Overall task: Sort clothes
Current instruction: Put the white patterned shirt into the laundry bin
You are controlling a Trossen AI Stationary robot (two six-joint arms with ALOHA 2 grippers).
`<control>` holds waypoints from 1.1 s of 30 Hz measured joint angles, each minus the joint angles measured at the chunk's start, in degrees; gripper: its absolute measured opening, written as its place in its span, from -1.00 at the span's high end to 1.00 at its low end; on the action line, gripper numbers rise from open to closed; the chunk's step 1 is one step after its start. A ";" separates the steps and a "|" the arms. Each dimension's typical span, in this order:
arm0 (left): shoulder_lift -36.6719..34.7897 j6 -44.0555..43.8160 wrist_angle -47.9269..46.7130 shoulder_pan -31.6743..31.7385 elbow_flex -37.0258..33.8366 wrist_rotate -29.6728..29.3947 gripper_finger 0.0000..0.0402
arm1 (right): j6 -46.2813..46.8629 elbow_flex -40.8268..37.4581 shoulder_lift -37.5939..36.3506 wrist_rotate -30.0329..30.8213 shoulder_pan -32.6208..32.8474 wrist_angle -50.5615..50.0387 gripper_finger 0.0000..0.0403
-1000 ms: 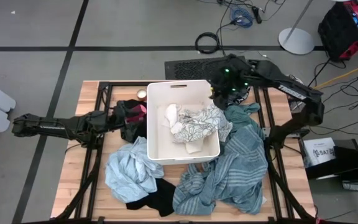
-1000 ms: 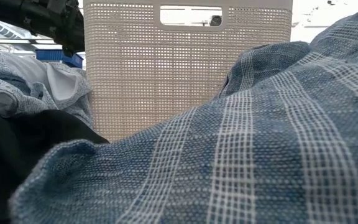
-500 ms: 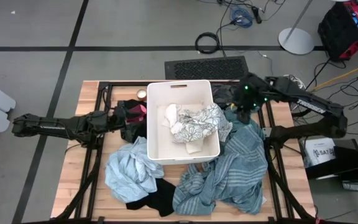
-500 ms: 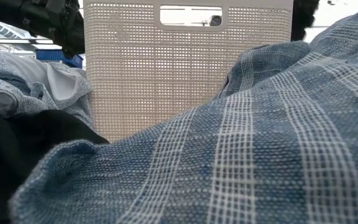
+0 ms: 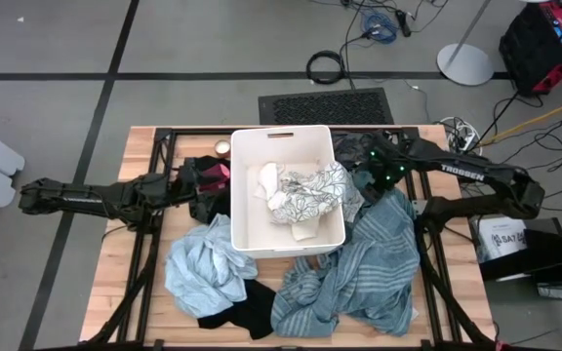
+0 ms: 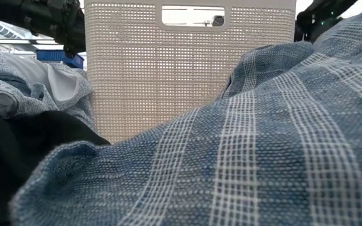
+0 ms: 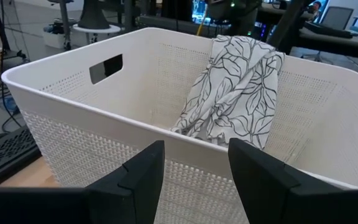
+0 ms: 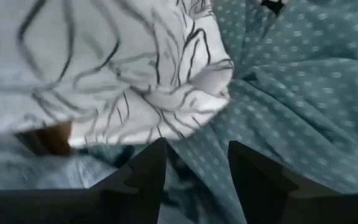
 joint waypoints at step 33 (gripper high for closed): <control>0.00 0.42 -0.11 -0.01 0.00 -0.04 0.06 | 10.94 -10.38 0.22 -6.35 -3.15 19.50 0.82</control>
